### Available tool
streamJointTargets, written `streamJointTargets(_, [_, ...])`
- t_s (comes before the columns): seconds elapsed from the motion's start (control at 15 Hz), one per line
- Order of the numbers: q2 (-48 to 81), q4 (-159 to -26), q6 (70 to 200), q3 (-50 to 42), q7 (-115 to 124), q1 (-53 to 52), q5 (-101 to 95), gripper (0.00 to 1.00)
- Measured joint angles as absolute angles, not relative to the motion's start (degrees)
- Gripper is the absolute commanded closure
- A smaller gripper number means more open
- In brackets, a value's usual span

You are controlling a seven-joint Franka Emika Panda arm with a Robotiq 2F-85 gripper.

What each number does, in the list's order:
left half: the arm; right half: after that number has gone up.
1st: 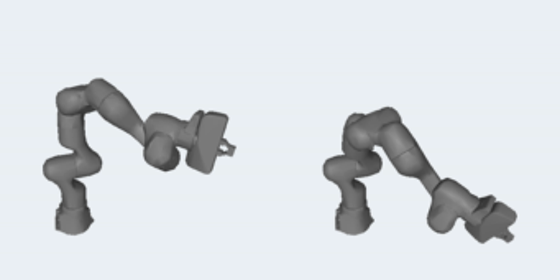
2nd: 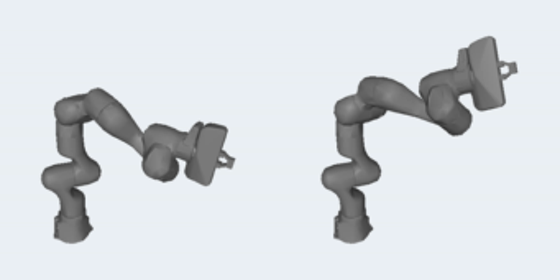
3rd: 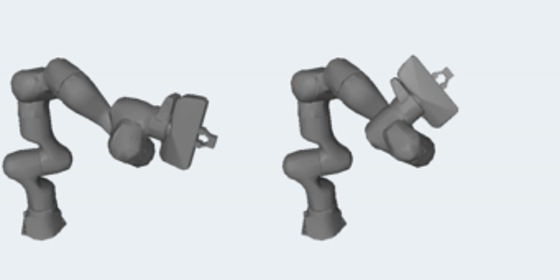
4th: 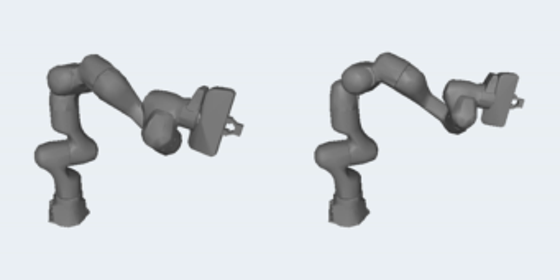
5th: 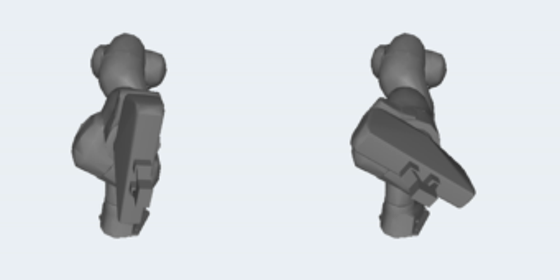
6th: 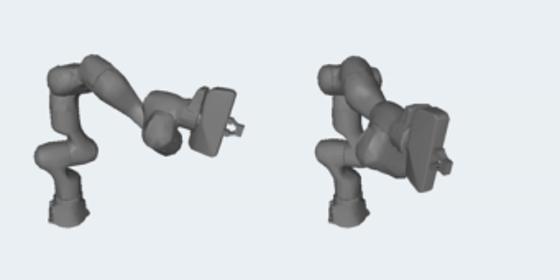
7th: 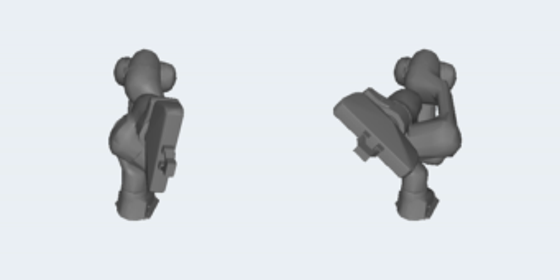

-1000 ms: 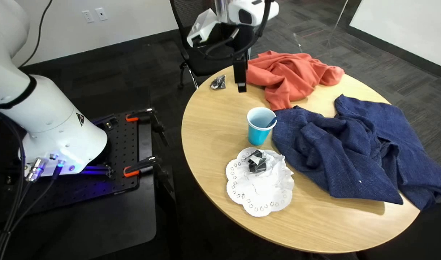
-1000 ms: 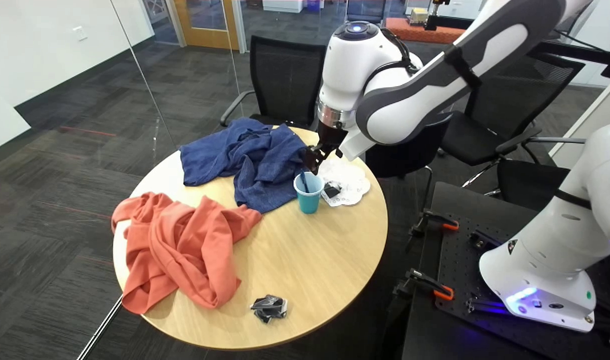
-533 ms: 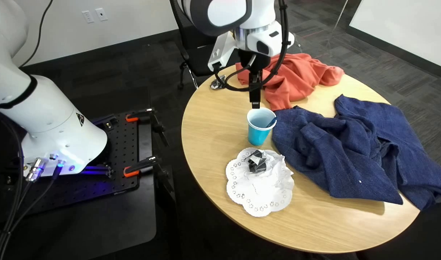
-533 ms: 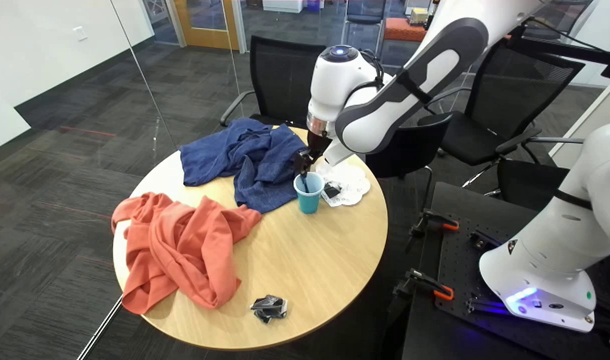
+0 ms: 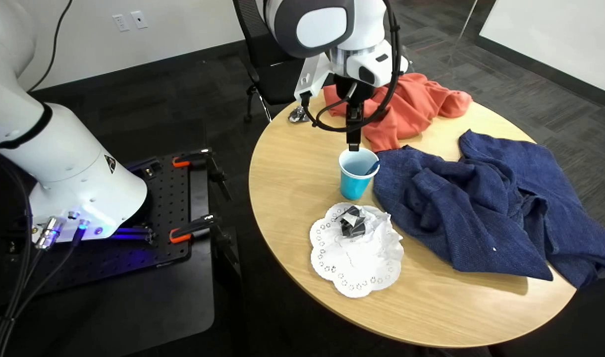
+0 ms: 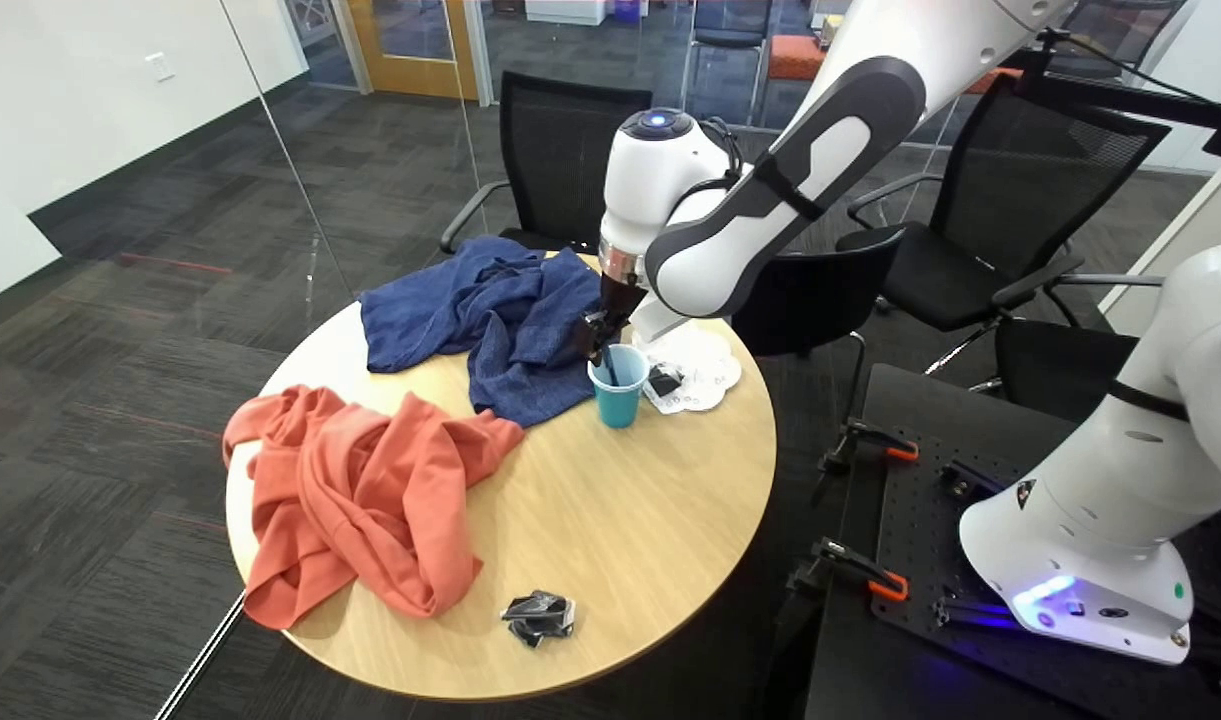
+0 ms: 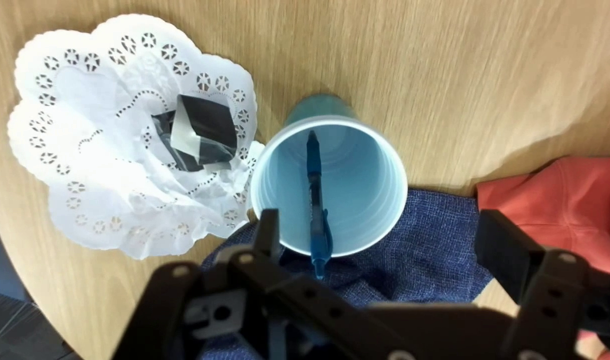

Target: Remove the pen from the cup, put it on the table, and then put it back in the cup

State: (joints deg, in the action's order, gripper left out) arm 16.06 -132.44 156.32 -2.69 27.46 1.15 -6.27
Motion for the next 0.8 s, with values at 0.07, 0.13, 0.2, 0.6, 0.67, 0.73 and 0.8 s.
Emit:
streamJointTargets(0.07, [16.1, -132.4, 156.3, -3.5, 27.5, 0.5, -6.3, 0.00])
streamJointTargets(0.13, [16.1, -132.5, 156.3, -4.3, 27.5, -0.1, -6.3, 0.00])
streamJointTargets(0.2, [16.1, -132.5, 156.3, -4.9, 27.5, -0.5, -6.3, 0.00])
streamJointTargets(0.6, [16.3, -132.5, 156.3, -6.2, 27.4, -0.9, -6.3, 0.39])
streamJointTargets(0.67, [16.4, -132.5, 156.3, -6.2, 27.4, -0.9, -6.3, 0.47])
streamJointTargets(0.73, [16.6, -132.5, 156.3, -6.2, 27.3, -0.9, -6.3, 0.51])
streamJointTargets(0.8, [16.9, -132.4, 156.3, -6.3, 27.2, -0.9, -6.3, 0.55])
